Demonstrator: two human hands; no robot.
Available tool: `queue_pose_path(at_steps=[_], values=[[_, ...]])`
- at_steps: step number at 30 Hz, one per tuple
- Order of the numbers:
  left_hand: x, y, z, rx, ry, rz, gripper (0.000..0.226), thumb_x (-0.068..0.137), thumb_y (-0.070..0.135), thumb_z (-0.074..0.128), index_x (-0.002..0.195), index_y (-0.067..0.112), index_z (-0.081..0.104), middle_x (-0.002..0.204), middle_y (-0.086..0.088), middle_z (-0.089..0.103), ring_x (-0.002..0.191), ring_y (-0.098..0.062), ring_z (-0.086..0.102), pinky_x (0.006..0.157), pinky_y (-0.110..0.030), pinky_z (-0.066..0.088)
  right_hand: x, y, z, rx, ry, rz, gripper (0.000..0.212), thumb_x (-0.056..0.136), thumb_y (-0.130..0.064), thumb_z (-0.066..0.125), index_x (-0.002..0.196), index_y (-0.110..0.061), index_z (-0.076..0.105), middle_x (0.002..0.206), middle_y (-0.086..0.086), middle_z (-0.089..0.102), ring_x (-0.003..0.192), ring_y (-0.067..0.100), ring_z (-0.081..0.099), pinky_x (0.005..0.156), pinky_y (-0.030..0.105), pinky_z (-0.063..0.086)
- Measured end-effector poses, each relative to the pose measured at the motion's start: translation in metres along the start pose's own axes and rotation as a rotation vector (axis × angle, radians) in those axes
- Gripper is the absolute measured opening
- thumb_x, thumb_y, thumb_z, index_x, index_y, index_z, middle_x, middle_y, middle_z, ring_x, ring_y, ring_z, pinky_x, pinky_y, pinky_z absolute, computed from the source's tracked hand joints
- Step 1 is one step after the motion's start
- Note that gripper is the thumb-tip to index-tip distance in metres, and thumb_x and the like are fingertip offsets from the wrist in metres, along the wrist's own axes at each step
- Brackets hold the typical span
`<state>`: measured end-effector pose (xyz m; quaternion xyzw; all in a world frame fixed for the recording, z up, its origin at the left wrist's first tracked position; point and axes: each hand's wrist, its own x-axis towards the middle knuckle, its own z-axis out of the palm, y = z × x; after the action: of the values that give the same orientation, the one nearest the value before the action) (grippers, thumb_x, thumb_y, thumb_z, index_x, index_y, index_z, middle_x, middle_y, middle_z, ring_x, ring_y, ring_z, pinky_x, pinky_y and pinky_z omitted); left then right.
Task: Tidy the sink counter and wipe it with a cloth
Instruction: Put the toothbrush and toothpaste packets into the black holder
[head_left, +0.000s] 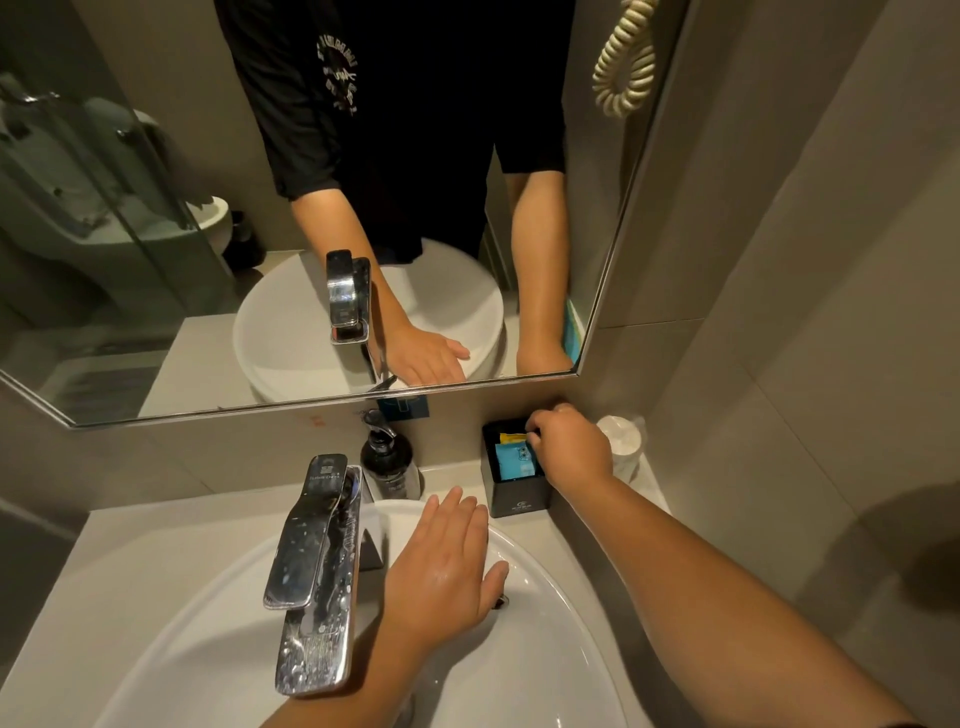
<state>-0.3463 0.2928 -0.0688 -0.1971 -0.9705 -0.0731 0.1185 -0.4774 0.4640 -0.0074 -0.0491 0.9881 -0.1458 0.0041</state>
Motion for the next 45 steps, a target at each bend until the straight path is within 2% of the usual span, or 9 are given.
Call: queue_pose_path(at_steps=[4, 8, 12, 15, 20, 32, 37, 41, 45], values=[[0.001, 0.001, -0.003, -0.006, -0.022, -0.008, 0.056, 0.094, 0.046, 0.043, 0.126, 0.003, 0.058, 0.126, -0.016, 0.061, 0.127, -0.034, 0.049, 0.111, -0.05, 0.034, -0.001, 0.002, 0.001, -0.054, 0.008, -0.019, 0.026, 0.096, -0.031, 0.051, 0.117, -0.023, 0.064, 0.11, 0.008, 0.06, 0.093, 0.028, 0.061, 0.062, 0.029, 0.04], [0.002, -0.001, -0.005, -0.025, -0.072, -0.02, 0.057, 0.095, 0.046, 0.04, 0.127, 0.002, 0.056, 0.128, -0.016, 0.06, 0.129, -0.034, 0.047, 0.114, -0.049, 0.03, -0.03, 0.009, -0.017, 0.259, 0.205, 0.018, 0.026, 0.095, -0.029, 0.053, 0.115, -0.021, 0.068, 0.103, 0.006, 0.063, 0.092, 0.025, 0.06, 0.069, 0.032, 0.045], [0.004, -0.001, -0.012, -0.028, -0.118, -0.022, 0.058, 0.094, 0.045, 0.039, 0.127, 0.0, 0.053, 0.128, -0.019, 0.058, 0.129, -0.037, 0.044, 0.115, -0.05, 0.026, -0.117, 0.055, -0.043, 0.494, 0.358, 0.286, 0.023, 0.089, -0.018, 0.053, 0.069, -0.014, 0.063, 0.067, 0.003, 0.057, 0.063, 0.022, 0.048, 0.058, 0.032, 0.04], [0.004, 0.0, -0.014, -0.034, -0.145, -0.017, 0.056, 0.094, 0.044, 0.04, 0.127, 0.0, 0.05, 0.128, -0.021, 0.056, 0.129, -0.039, 0.042, 0.114, -0.052, 0.025, -0.185, 0.097, -0.027, 0.294, 0.231, 0.502, 0.024, 0.088, -0.019, 0.05, 0.066, -0.009, 0.055, 0.061, 0.007, 0.057, 0.06, 0.031, 0.051, 0.057, 0.036, 0.043], [0.006, 0.003, -0.018, -0.024, -0.177, -0.03, 0.056, 0.092, 0.045, 0.039, 0.127, 0.002, 0.049, 0.128, -0.018, 0.055, 0.129, -0.037, 0.041, 0.114, -0.051, 0.023, -0.22, 0.114, 0.006, -0.154, -0.184, 0.502, 0.018, 0.091, -0.024, 0.048, 0.096, -0.014, 0.062, 0.097, 0.009, 0.068, 0.088, 0.031, 0.067, 0.069, 0.035, 0.051], [0.009, 0.006, -0.025, -0.034, -0.161, -0.027, 0.039, 0.091, 0.042, 0.043, 0.109, 0.008, 0.053, 0.109, -0.009, 0.056, 0.109, -0.029, 0.047, 0.107, -0.049, 0.032, -0.22, 0.11, 0.004, -0.113, -0.073, 0.534, 0.011, 0.091, -0.021, 0.053, 0.096, -0.011, 0.056, 0.1, 0.012, 0.064, 0.089, 0.034, 0.066, 0.07, 0.037, 0.052], [0.007, 0.01, -0.029, -0.039, -0.178, -0.052, 0.053, 0.093, 0.045, 0.042, 0.129, 0.006, 0.048, 0.129, -0.013, 0.054, 0.129, -0.032, 0.041, 0.115, -0.049, 0.021, -0.197, 0.091, -0.049, 0.532, 0.122, 0.538, 0.019, 0.081, -0.017, 0.067, 0.067, -0.008, 0.058, 0.057, 0.005, 0.06, 0.054, 0.02, 0.055, 0.054, 0.03, 0.041], [0.005, 0.008, -0.029, -0.029, -0.202, -0.051, 0.057, 0.094, 0.046, 0.039, 0.131, 0.004, 0.047, 0.131, -0.015, 0.054, 0.131, -0.035, 0.04, 0.116, -0.048, 0.018, -0.142, 0.036, -0.097, 1.043, 0.205, 0.35, 0.013, 0.086, -0.011, 0.065, 0.074, -0.008, 0.06, 0.059, 0.009, 0.055, 0.047, 0.012, 0.049, 0.049, 0.025, 0.043], [0.004, 0.006, -0.026, -0.044, -0.177, -0.04, 0.056, 0.093, 0.044, 0.041, 0.127, 0.001, 0.051, 0.126, -0.018, 0.057, 0.127, -0.037, 0.045, 0.114, -0.049, 0.024, -0.082, -0.009, -0.088, 1.224, 0.198, 0.203, 0.021, 0.09, -0.009, 0.059, 0.072, -0.013, 0.05, 0.065, 0.01, 0.055, 0.058, 0.016, 0.053, 0.056, 0.029, 0.047]])
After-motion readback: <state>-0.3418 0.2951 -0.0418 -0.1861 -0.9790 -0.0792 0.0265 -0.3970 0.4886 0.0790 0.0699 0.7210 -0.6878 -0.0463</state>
